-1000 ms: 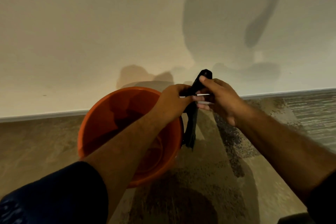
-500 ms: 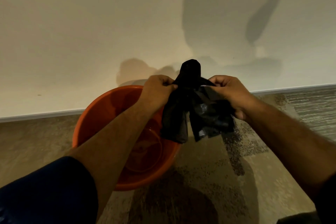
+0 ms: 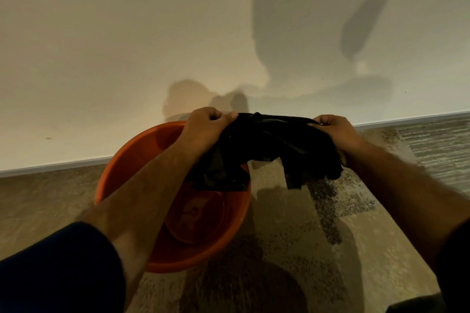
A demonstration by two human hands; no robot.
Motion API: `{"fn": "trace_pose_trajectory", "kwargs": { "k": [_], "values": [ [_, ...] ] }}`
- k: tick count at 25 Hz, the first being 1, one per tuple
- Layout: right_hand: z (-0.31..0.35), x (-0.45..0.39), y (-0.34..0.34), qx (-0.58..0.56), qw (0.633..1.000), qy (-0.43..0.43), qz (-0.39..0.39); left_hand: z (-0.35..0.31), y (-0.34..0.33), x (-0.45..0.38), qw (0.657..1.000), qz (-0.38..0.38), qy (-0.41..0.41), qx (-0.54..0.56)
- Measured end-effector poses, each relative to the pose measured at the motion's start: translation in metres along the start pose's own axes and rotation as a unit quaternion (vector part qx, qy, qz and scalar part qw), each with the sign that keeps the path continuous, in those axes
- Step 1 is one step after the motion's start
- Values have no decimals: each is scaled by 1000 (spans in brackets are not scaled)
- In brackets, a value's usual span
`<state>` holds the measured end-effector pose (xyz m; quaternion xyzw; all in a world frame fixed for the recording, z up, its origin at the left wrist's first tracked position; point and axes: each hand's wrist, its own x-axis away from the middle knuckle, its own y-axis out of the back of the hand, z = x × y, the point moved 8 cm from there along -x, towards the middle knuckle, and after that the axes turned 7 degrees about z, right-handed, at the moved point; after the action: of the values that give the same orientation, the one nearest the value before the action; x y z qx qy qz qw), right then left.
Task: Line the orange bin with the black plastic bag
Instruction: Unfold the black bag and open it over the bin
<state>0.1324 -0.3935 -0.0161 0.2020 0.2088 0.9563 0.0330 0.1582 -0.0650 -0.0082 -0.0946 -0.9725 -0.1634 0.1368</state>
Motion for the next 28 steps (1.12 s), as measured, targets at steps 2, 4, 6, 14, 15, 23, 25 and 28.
{"fn": "trace_pose_trajectory", "kwargs": {
  "k": [2, 4, 6, 14, 15, 23, 25, 28],
  "values": [
    [-8, -7, 4, 58, 998, -7, -13, -1, 2, 0, 1000, -7, -15, -14],
    [-19, -13, 6, 58, 998, -21, -26, -4, 3, -1, 999, -1, -25, -23],
    [-29, -14, 0, 12, 999, -45, -5, -6, -2, 0, 999, 39, -26, -23],
    [-18, -4, -20, 100, 993, 62, -19, -4, -25, 4, 990, 115, -14, -77],
    [-13, -1, -28, 74, 993, 88, 18, -5, -27, 4, 991, 105, -14, -79],
    [-18, 10, -87, 284, 907, 110, 291, -17, -28, 4, 991, 99, -37, -79],
    [-21, 7, -75, 265, 914, 79, 296, -23, -21, 4, 989, 111, -47, -85],
    [-16, 3, -51, 131, 962, 33, 237, -33, -7, 6, 979, 146, -58, -129]
  ]
}}
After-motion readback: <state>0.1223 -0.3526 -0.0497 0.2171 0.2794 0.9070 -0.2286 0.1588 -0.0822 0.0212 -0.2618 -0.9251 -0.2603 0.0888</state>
